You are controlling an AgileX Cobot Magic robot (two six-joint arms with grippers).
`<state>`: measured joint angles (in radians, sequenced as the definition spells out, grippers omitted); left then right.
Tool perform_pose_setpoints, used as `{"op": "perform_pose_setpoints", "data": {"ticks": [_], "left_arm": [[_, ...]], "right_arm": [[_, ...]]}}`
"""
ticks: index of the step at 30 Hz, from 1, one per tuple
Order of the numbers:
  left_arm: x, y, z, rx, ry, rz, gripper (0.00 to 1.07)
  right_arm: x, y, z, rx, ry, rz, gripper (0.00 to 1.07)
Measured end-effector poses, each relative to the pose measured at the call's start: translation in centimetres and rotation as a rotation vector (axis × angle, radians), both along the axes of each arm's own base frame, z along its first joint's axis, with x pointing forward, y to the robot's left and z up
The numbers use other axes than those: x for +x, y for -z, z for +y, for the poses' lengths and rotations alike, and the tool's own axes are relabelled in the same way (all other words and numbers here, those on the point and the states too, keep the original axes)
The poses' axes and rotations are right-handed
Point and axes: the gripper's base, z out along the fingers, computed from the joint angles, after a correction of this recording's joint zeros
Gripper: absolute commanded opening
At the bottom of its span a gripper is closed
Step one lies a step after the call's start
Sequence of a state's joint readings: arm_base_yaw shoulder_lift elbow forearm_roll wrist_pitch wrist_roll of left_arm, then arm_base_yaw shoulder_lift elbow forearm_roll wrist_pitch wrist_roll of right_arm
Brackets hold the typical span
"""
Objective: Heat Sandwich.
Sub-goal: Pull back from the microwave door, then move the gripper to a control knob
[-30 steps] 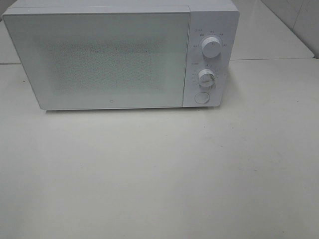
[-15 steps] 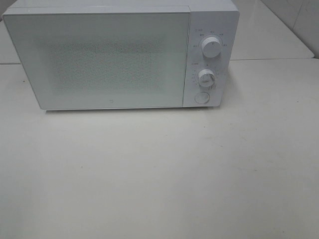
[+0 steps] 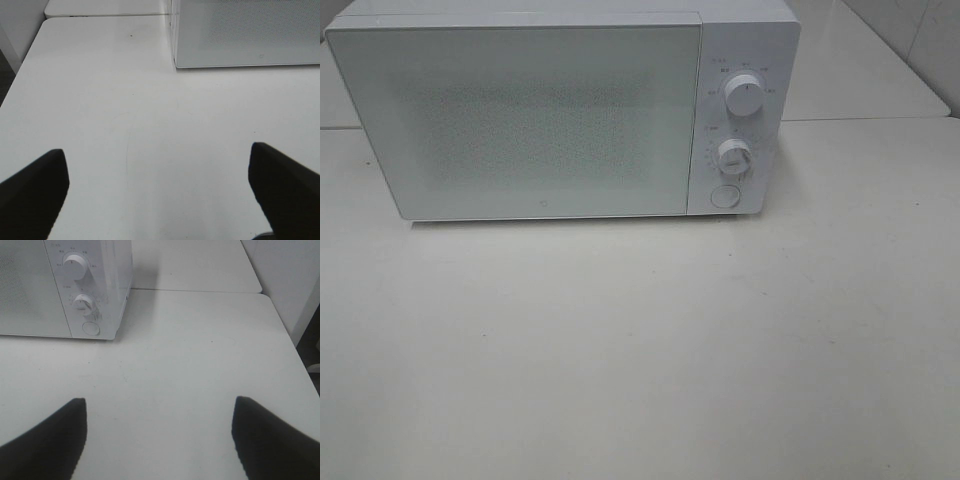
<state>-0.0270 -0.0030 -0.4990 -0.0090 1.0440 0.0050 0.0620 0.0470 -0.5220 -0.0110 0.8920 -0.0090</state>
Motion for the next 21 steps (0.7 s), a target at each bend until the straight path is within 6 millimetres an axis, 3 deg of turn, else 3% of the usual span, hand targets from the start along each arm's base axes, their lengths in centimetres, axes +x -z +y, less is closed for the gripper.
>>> {"op": "perform_pose_setpoints", "data": {"ticks": [21], "left_arm": [[0.0,0.0,0.0,0.000,0.000,0.000,0.92]], "right_arm": [[8.4,0.6,0.7,0.018,-0.007,0.022,0.76]]}}
